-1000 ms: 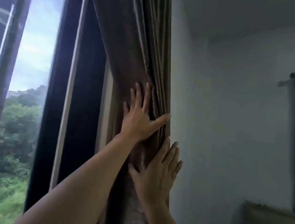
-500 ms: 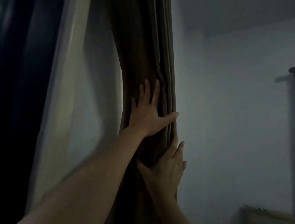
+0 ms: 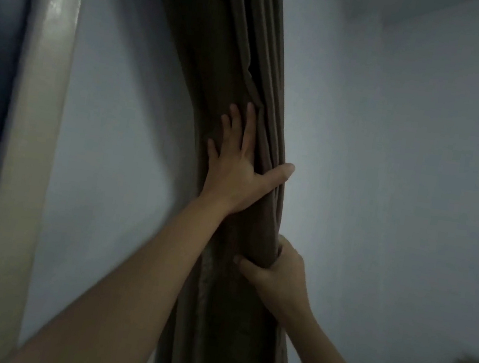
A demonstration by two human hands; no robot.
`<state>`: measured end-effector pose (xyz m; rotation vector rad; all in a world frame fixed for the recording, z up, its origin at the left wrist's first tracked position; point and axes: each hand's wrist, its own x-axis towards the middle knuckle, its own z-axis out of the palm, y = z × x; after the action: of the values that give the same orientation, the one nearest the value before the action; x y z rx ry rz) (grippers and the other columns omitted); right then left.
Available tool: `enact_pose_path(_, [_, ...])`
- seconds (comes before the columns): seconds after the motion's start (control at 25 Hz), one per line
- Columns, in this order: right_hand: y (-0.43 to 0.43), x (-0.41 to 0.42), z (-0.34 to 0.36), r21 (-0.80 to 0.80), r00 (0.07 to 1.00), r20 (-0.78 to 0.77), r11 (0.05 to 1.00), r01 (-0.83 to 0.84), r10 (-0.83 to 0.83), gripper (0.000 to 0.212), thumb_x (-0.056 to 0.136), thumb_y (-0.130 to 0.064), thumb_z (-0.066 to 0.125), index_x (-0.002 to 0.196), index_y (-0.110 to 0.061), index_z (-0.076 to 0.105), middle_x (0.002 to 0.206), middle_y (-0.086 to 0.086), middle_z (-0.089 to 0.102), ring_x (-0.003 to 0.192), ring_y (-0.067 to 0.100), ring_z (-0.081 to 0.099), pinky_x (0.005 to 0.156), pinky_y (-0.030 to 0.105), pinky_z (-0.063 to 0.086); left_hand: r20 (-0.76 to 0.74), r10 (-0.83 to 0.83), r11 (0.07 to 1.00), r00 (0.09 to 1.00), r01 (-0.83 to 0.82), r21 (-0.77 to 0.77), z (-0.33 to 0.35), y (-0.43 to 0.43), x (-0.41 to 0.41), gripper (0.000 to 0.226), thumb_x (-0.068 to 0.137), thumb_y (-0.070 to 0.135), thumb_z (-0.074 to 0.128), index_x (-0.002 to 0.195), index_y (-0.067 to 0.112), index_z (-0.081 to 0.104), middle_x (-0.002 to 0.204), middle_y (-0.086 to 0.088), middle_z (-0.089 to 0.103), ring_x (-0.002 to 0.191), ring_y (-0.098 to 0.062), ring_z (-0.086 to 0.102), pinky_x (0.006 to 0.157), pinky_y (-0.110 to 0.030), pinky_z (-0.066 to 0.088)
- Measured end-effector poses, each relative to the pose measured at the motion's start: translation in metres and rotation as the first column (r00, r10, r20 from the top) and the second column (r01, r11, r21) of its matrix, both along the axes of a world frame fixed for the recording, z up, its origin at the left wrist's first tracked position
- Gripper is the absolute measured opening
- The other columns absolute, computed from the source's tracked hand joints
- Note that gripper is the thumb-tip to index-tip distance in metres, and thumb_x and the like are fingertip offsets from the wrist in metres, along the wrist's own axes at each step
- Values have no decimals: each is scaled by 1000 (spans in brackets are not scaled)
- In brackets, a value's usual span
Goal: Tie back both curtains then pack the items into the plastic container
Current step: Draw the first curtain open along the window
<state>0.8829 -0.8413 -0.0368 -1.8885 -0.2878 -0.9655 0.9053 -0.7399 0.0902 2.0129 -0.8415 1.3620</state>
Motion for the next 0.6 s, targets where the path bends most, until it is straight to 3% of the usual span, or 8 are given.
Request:
enact_pose_path(0.04, [-4,0,-5,11,982,-39,982,-186,187,59,59,-33,81,110,-29,52,109,-5,61,98,16,64,82,33,58,6,-5,1000,1000,5,-17,-9,5,-5,112,70,75,45,144,25,-25,156,-4,-24,144,-21,-20,111,-50,-13])
enact_pose_path(0.12, [-4,-3,-17,22,841,-152,852,-523,520,75,57,-23,82,124,-30,47,118,-4,62,105,15,63,89,35,55,8,11,998,1000,-11,-57,-28,15,-16,115,66,76,44,143,27,-26,155,-2,-26,143,-18,-23,109,-48,-15])
enact_pose_path(0.2, [5,-6,-35,-18,709,-233,726,-687,665,81,61,-12,80,130,-31,43,121,-8,63,109,11,62,92,31,53,-45,42,993,998,-47,-106,-49,25,-26,118,63,76,46,144,27,-24,155,0,-27,142,-14,-25,111,-49,-13])
enact_pose_path(0.32, [21,-6,-68,-36,646,-264,661,-749,717,87,64,-14,77,136,-34,33,126,-13,56,113,3,57,93,24,51,-165,51,982,985,-79,-169,-90,33,-41,125,59,73,54,145,24,-23,155,4,-27,140,-8,-27,117,-47,-7])
enact_pose_path(0.44, [29,-7,-108,-61,666,-292,682,-729,686,72,67,-14,72,128,-33,41,116,-11,62,105,3,61,86,19,52,-309,33,959,951,-117,-258,-138,39,-47,129,60,63,67,147,20,-18,157,5,-19,144,-9,-17,120,-39,2])
enact_pose_path(0.52, [32,-16,-145,-138,742,-328,748,-650,584,58,71,-16,65,122,-31,44,108,-7,65,97,6,65,82,17,53,-399,32,931,916,-172,-321,-172,41,-54,122,60,61,69,150,24,-4,159,2,7,146,-16,11,118,-39,21])
enact_pose_path(0.6, [33,-30,-182,-226,815,-348,802,-553,463,58,71,-21,58,128,-22,44,105,1,66,94,16,66,83,23,54,-485,12,888,875,-232,-397,-194,44,-66,103,60,62,68,146,26,23,142,4,45,126,-13,48,106,-40,42])
